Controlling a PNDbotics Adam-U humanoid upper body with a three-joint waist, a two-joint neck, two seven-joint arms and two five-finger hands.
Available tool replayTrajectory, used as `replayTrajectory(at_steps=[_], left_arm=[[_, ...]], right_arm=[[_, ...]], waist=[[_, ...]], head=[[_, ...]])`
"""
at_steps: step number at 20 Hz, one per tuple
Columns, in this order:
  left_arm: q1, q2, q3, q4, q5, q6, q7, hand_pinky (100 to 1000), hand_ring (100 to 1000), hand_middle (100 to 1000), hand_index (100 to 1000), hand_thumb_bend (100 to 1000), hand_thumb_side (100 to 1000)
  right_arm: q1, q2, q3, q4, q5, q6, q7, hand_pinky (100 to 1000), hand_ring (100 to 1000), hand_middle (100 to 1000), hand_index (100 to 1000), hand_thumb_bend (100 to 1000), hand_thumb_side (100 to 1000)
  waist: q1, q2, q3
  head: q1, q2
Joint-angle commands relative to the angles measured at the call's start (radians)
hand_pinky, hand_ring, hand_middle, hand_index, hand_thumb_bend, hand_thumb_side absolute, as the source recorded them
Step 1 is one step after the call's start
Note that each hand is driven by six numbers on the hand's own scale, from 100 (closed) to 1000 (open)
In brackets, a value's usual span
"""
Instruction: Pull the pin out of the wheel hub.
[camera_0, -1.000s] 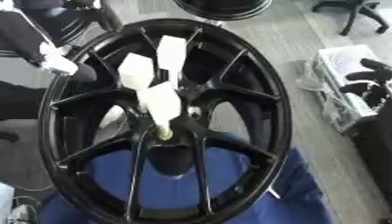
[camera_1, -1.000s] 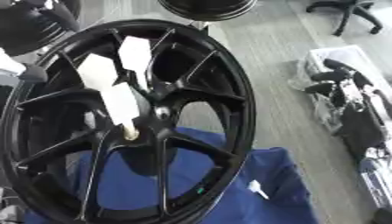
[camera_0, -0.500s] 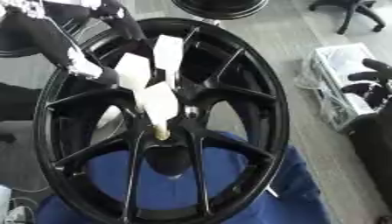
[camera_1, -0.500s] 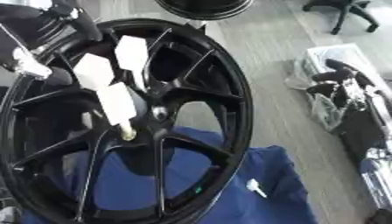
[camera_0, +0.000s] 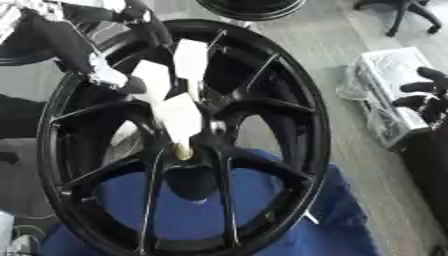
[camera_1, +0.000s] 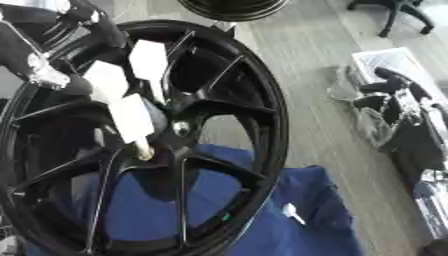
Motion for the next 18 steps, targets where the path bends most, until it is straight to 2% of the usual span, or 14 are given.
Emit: replayTrajectory(at_steps=[1, 12, 18], left_arm=[[-0.027, 0.009, 0.018, 0.003, -0.024, -0.012, 0.002, 954, 861, 808, 865, 481, 355], [-0.028, -0.009, 0.023, 0.035, -0.1, -0.067, 0.002, 953, 868, 818, 857, 511, 332], [-0.021, -0.019, 0.017, 0.044, -0.112, -0.09, 0.002, 923, 844, 778, 816, 465, 290]], right_arm=[[-0.004, -0.016, -0.006, -0.017, -0.008, 0.003, 0.0, 866, 635, 650, 857, 100, 739], [-0.011, -0.008, -0.002, -0.017, -0.005, 0.017, 0.005, 868, 635, 651, 858, 100, 745], [-0.014, -0.004, -0.003, -0.017, -0.004, 0.022, 0.006, 868, 635, 651, 858, 100, 748]], waist=[[-0.003, -0.016, -0.002], [-0.003, -0.009, -0.007], [-0.002, -0.005, -0.009]], head=[[-0.004, -0.021], [-0.01, -0.037], [-0.007, -0.038]])
